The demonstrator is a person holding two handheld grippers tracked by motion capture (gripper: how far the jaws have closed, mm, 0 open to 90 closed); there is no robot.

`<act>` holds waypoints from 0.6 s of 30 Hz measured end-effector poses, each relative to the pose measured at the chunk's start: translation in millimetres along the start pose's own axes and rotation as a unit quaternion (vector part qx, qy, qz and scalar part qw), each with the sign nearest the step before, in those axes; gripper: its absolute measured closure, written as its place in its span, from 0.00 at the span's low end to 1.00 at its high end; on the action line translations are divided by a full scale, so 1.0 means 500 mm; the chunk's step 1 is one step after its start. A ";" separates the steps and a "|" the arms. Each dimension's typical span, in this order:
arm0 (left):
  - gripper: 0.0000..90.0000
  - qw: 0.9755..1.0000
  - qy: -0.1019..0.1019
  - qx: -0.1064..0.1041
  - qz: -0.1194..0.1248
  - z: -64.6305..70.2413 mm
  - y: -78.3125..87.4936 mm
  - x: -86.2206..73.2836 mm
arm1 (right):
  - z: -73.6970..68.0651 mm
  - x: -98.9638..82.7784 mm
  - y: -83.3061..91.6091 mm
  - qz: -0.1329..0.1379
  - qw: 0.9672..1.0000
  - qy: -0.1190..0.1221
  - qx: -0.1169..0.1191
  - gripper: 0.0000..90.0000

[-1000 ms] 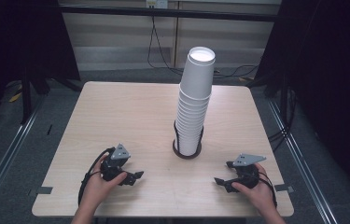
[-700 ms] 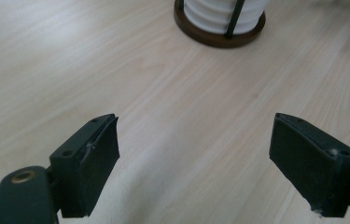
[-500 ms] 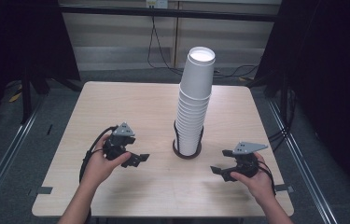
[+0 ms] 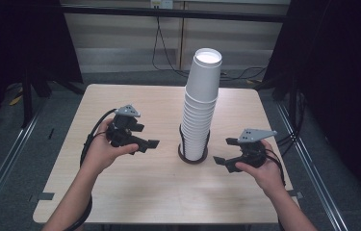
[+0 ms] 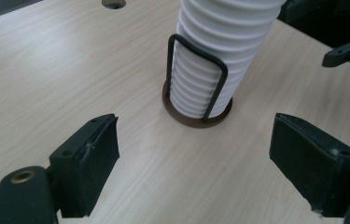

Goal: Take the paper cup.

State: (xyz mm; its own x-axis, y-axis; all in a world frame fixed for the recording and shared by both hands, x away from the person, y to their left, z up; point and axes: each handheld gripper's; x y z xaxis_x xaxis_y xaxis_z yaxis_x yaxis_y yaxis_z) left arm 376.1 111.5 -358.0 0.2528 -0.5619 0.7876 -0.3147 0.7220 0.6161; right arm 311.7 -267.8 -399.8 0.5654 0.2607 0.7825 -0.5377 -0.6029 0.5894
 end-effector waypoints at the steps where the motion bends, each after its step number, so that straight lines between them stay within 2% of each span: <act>1: 0.17 1.000 -0.001 -0.001 0.000 -0.002 0.003 0.006 | -0.002 0.007 0.001 0.000 1.000 0.002 0.001 0.17; 5: 0.18 1.000 0.005 -0.001 -0.005 -0.006 0.011 0.031 | -0.012 0.033 0.003 0.001 1.000 0.002 0.002 0.17; 9: 0.19 1.000 -0.010 0.003 -0.014 -0.006 0.016 0.054 | -0.017 0.055 0.003 0.000 1.000 0.015 0.003 0.18; 12: 0.19 1.000 -0.020 0.005 -0.013 -0.004 0.020 0.072 | -0.018 0.071 0.004 0.002 1.000 0.000 0.013 0.18; 18: 0.20 1.000 -0.027 0.011 -0.004 -0.009 0.029 0.107 | -0.018 0.104 0.011 0.013 1.000 -0.001 0.014 0.18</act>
State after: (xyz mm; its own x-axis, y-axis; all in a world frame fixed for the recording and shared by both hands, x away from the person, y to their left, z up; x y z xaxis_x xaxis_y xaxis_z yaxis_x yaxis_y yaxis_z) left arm 389.1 93.7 -307.0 0.2051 -0.5897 0.7812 -0.3325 0.7087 0.6223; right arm 332.5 -250.6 -354.2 0.5520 0.2432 0.7976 -0.5351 -0.6302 0.5625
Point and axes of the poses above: each handheld gripper's, and its own axes: y roughly backward along the jaws, x roughly out of its top, z roughly to its right, and after that the axes turned 14 degrees about -y, right-handed
